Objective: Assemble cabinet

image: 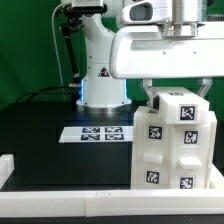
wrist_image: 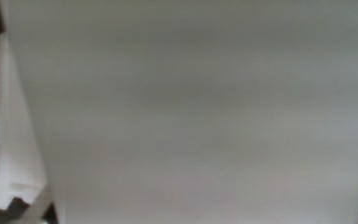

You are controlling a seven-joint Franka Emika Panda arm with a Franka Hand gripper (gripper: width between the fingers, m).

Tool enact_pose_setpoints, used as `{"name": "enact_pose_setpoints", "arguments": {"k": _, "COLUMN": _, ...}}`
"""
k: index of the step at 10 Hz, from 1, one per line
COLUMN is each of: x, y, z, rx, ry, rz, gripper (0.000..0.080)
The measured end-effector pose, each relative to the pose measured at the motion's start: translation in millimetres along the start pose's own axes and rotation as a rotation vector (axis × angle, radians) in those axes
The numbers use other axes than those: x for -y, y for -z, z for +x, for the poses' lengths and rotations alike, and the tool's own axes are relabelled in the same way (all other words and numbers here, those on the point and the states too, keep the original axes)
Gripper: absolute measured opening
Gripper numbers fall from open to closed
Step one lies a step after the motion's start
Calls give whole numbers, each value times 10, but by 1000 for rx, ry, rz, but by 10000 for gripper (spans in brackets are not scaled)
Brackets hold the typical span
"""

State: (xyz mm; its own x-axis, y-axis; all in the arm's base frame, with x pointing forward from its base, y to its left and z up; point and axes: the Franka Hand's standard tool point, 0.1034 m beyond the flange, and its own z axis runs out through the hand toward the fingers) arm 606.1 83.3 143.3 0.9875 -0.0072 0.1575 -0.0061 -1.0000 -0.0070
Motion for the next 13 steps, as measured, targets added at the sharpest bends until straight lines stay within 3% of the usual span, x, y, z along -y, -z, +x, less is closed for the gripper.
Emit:
{"name": "enact_pose_setpoints", "arguments": {"k": 5, "x": 9, "y": 8, "z": -43, "rx": -34, "ry": -494, "rz": 30, "gripper": 546}}
{"name": "enact_pose_setpoints", "arguments": {"k": 7, "x": 51, "y": 14, "z": -52, "rx": -21, "ry": -759, "rz": 62, "gripper": 546}}
{"name": "enact_pose_setpoints", "arguments": {"k": 13, "x": 34, "y": -1, "z": -69, "rx": 46, "ry": -1280, "rz": 122, "gripper": 546}}
